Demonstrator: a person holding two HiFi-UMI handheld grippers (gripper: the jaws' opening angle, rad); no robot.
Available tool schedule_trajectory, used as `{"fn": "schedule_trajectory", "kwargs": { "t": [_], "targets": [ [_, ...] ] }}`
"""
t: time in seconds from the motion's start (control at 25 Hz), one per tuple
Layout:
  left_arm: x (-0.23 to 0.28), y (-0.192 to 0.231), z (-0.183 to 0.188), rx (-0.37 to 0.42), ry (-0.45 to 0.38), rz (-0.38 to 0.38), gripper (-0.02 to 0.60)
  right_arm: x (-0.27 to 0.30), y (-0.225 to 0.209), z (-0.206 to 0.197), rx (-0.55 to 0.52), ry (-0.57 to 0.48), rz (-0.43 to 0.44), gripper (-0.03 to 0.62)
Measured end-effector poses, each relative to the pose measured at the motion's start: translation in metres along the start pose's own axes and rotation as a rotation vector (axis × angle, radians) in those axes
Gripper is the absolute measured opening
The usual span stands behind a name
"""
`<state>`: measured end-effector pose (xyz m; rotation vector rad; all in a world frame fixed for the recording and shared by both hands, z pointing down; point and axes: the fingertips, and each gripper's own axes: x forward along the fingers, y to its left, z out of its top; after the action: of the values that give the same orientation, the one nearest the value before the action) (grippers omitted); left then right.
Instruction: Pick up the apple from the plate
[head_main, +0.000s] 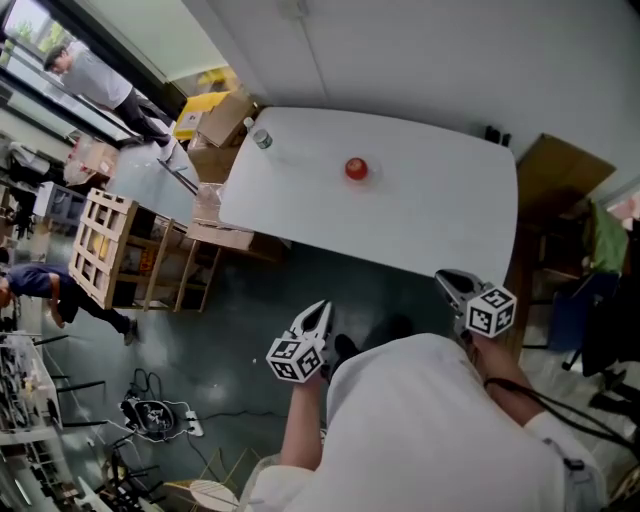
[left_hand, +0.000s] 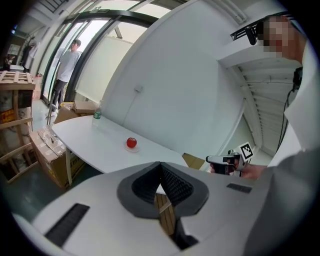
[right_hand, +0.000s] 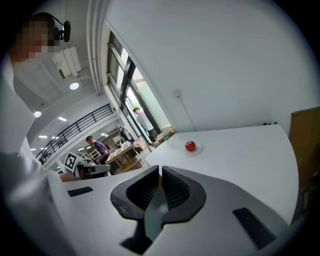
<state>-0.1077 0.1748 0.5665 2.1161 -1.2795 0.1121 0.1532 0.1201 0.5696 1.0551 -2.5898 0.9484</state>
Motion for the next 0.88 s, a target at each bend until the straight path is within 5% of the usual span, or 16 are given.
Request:
{"fn": "schedule_trajectory", "kwargs": {
  "t": [0.44,0.88],
  "targets": [
    [0.007,-0.008,-0.01,-0.041,-0.025,0.049,0.002,-0.006,-0.017,-0.001,-0.05,0.067,0.062,0.044],
    [0.037,0.032,0.026,-0.001,0.012,-0.016,0.002,0.036,-0.018,0.015,-0.001,0.027,0.01,0.044]
  ]
}}
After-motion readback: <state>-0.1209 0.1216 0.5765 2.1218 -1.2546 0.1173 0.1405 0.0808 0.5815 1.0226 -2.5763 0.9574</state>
